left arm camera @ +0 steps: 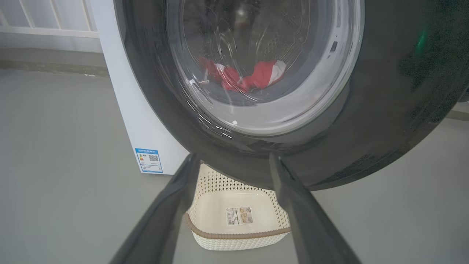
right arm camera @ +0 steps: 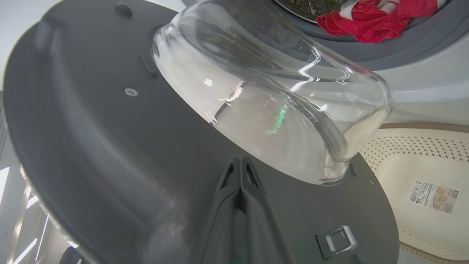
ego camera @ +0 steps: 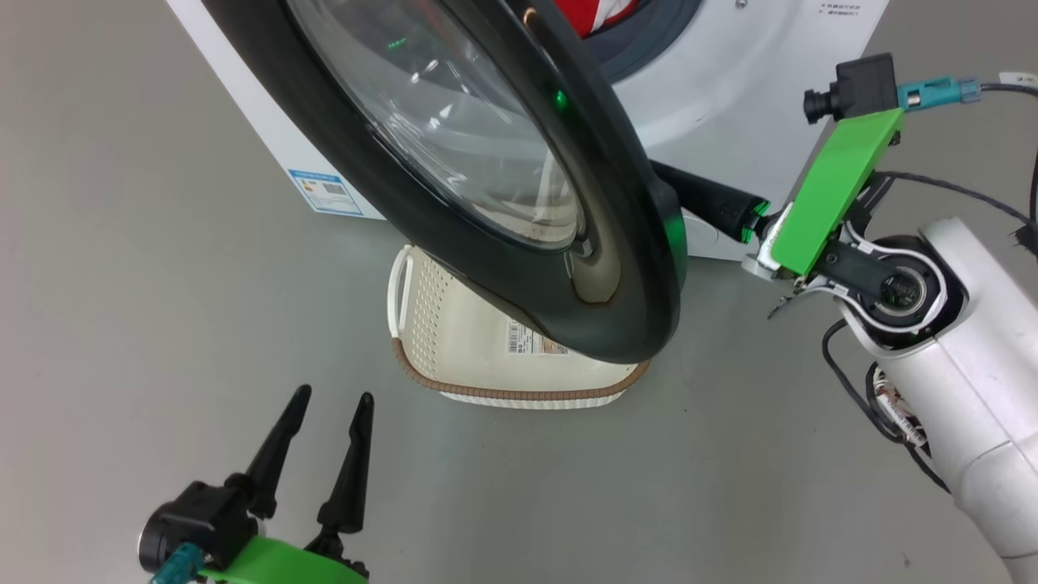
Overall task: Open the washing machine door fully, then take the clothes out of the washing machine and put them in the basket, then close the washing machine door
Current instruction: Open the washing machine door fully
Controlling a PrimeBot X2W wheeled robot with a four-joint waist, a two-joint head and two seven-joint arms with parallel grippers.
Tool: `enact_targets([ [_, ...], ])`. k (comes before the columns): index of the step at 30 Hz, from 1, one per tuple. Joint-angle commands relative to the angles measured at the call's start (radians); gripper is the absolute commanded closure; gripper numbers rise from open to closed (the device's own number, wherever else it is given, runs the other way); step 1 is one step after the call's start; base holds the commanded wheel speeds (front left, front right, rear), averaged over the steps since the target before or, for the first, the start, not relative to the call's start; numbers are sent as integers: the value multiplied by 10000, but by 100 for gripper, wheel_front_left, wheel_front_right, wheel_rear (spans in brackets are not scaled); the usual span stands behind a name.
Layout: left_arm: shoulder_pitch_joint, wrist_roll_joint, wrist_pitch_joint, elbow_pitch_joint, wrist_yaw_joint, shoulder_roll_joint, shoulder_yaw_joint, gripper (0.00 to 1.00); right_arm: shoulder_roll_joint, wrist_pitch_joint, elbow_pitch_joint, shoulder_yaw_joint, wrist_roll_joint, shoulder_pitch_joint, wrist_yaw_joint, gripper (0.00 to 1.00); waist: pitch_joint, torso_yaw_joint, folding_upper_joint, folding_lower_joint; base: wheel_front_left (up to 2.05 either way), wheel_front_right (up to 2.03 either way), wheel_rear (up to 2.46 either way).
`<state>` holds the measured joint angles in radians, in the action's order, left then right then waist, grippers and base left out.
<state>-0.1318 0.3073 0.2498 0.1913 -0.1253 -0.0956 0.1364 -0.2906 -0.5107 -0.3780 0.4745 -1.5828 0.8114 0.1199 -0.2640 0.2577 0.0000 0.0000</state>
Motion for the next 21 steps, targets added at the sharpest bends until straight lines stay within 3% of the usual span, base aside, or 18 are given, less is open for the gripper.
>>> enact_targets([
  [1, 120, -111, 120, -224, -54, -158, -329, 0, 203, 6, 360, 120, -9, -225, 108, 100, 62, -5, 0, 0, 0, 0, 0],
  [4, 168, -120, 120, -248, -54, -165, -354, 0, 190, 210, 411, 96, 135, -318, 108, 100, 117, -24, 0, 0, 0, 0, 0],
  [5, 178, -114, 120, -261, -54, -173, -358, 0, 179, 321, 418, 69, 190, -356, 108, 87, 136, -33, 0, 0, 0, 0, 0],
  [7, 194, -104, 120, -272, -54, -201, -364, 0, 132, 466, 408, 55, 282, -444, 108, 75, 170, -58, 0, 0, 0, 0, 0],
  [9, 218, -100, 120, -280, -54, -241, -385, 0, 60, 712, 350, 43, 439, -564, 108, 52, 235, -114, 0, 0, 0, 0, 0],
  [11, 260, -96, 120, -288, -54, -284, -419, 0, 18, 910, 296, 42, 501, -743, 108, 4, 305, -182, 0, 0, 0, 0, 0],
  [12, 289, -94, 120, -297, -54, -304, -436, 0, 3, 1052, 281, 12, 518, -844, 108, 0, 343, -221, 0, 0, 0, 0, 0],
  [21, 522, -113, 120, -431, -54, -479, -645, 0, -212, 2083, 416, -116, 528, -2071, 108, 0, 608, -637, 0, 0, 0, 0, 0],
])
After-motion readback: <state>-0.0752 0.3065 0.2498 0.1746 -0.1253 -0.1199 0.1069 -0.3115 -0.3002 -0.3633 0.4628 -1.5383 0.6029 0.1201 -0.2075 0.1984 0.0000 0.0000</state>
